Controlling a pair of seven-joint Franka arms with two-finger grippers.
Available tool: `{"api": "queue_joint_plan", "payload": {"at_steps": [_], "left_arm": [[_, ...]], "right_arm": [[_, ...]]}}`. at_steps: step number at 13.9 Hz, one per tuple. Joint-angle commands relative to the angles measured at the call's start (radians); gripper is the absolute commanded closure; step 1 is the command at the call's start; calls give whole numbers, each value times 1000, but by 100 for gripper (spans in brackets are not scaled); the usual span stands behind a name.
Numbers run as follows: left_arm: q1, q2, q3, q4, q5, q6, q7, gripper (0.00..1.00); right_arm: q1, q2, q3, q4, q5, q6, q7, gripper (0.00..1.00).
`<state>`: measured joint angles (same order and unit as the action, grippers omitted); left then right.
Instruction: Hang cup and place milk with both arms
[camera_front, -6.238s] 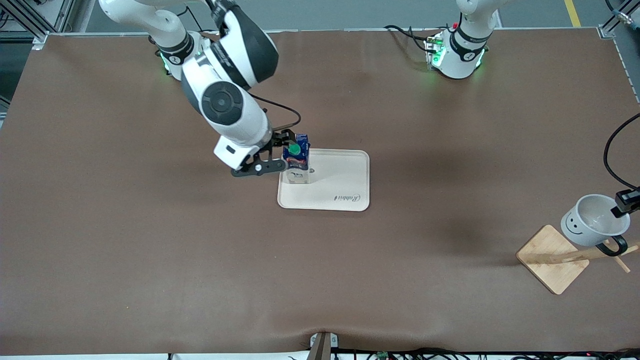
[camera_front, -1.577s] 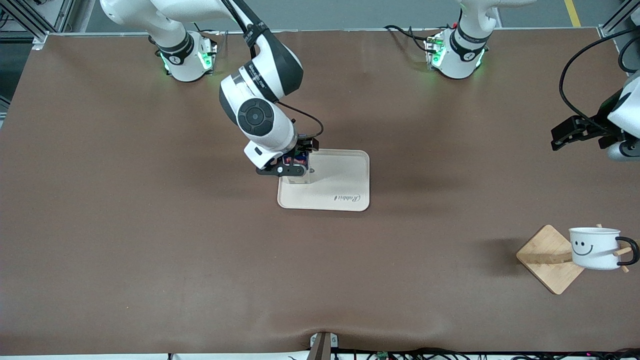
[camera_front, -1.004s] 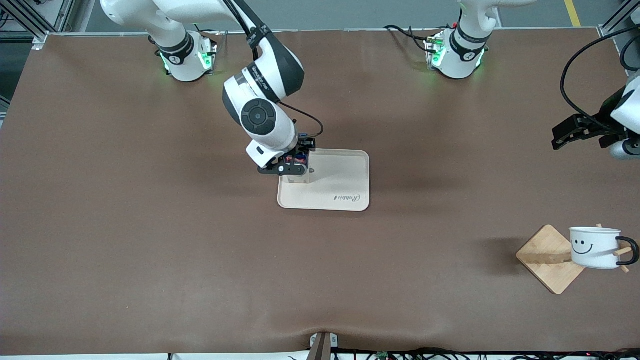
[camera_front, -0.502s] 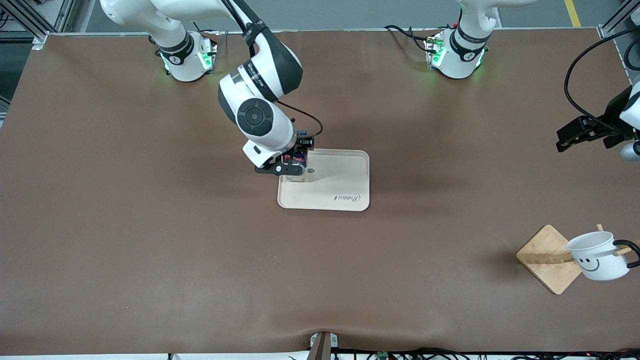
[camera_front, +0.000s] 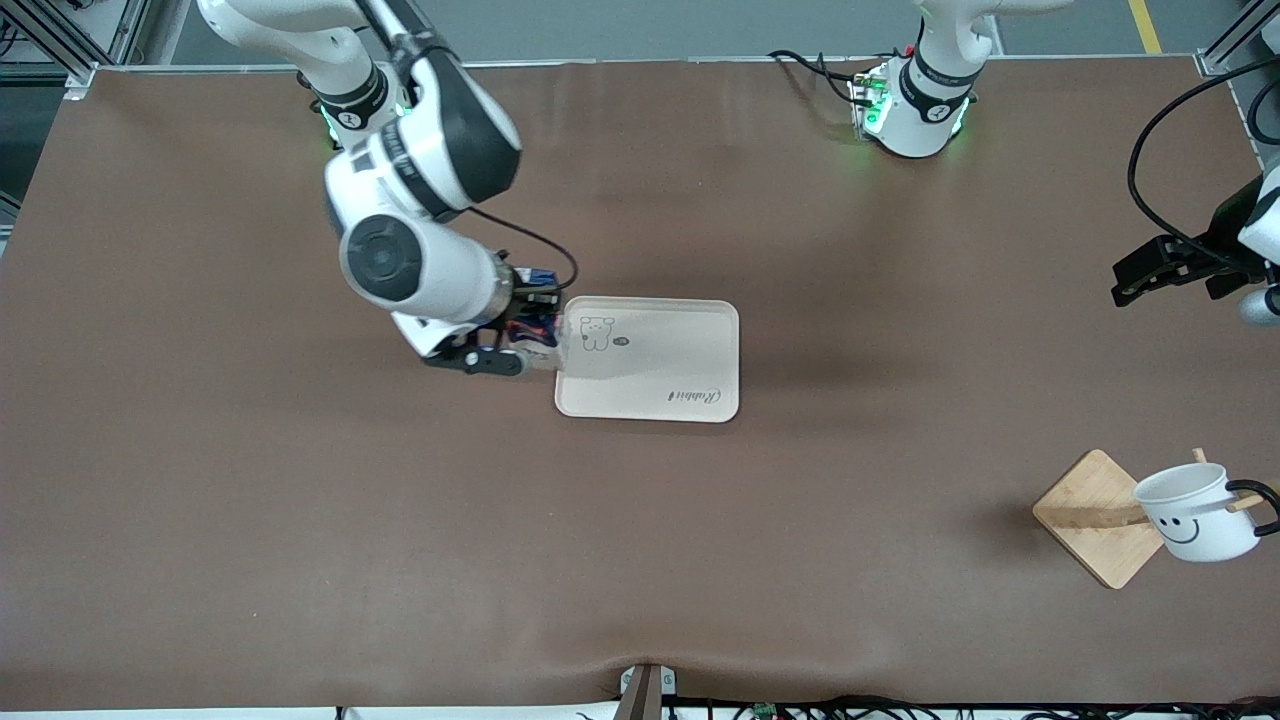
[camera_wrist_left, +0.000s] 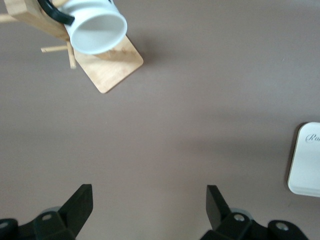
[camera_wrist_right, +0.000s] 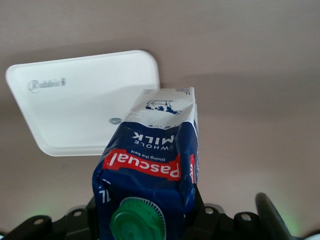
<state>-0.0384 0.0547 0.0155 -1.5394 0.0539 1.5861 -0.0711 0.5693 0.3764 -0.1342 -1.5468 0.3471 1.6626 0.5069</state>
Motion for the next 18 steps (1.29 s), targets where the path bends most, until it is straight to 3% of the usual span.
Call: {"api": "queue_joint_plan", "payload": {"at_steps": [1,5,9,12,14,18], "left_arm": [[-3,7,4,27,-12,-70,17,0],[6,4,4,30,-9,-71,28,0],[5,-18,-2,21,-17,-71,30,0],[5,-41,-5,8,-26,-72,30,0],[-1,-42,-8,13,-34,-72,31,0],[0,-75,-43,19,-40,-123,4,0]], "right_arm": [[-147,-50,12,-24,15,-84,-67,100],[-326,-53,5,-59,-68,-148,-234,100],[-469,-48,5,-140,-249,-138,-353,100],[-554,-48,5,-185,-284,-101,-454,100],[-607,-51,5,-257,-287,-3,-554,100],[-643,-48,8,-325,-272,37,-599,100]]}}
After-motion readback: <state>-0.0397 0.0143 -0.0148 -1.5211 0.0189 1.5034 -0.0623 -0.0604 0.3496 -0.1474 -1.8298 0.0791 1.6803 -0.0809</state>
